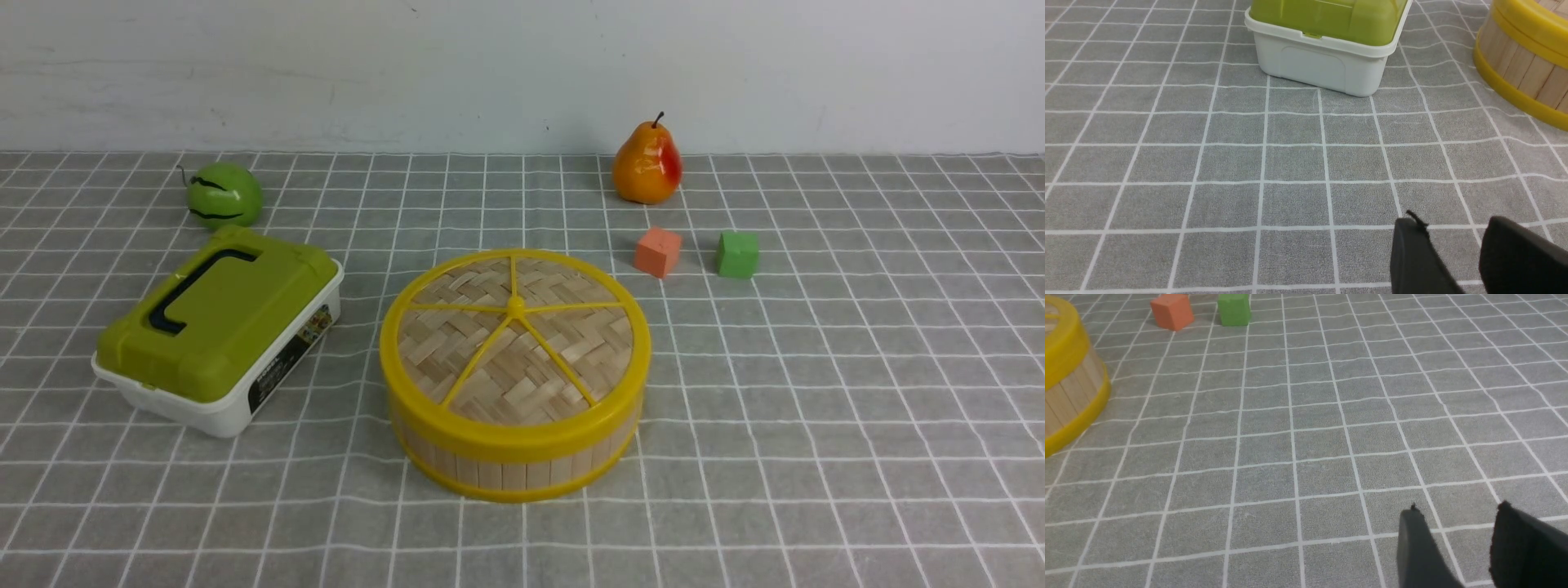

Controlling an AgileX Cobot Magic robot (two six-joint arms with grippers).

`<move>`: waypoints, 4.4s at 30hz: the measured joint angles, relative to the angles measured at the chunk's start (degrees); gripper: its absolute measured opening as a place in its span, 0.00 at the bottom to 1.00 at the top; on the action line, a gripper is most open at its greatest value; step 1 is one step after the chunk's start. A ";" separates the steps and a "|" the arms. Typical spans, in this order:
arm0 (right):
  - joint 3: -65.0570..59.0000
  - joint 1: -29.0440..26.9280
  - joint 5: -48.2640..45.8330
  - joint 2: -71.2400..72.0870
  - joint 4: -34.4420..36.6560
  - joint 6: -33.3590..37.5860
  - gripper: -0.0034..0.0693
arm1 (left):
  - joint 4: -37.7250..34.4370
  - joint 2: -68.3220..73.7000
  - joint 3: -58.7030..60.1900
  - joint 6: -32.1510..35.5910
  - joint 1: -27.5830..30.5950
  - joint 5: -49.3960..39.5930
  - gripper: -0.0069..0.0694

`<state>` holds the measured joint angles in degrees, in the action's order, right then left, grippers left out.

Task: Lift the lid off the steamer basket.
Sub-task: Use the right arm to lift the lid of the steamer

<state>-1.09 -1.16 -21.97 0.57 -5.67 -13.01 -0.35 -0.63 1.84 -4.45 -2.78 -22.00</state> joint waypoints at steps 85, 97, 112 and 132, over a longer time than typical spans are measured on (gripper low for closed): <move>99.12 27.79 -39.31 -96.22 15.85 28.68 0.07 | 0.35 0.00 0.00 0.00 -0.06 0.20 0.40; 118.15 31.99 -38.07 -118.88 15.66 22.55 0.56 | 0.35 0.00 0.00 0.00 -0.06 0.20 0.40; 120.16 31.99 -35.92 -126.12 19.00 20.97 0.56 | 0.35 0.00 0.00 0.00 -0.06 0.20 0.40; 120.62 33.82 -35.80 -127.66 17.61 20.97 0.33 | 0.35 0.00 0.00 0.00 -0.06 0.20 0.40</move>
<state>119.53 32.66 -57.77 -127.09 11.94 7.96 0.00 -0.63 1.84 -4.45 -2.84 -21.80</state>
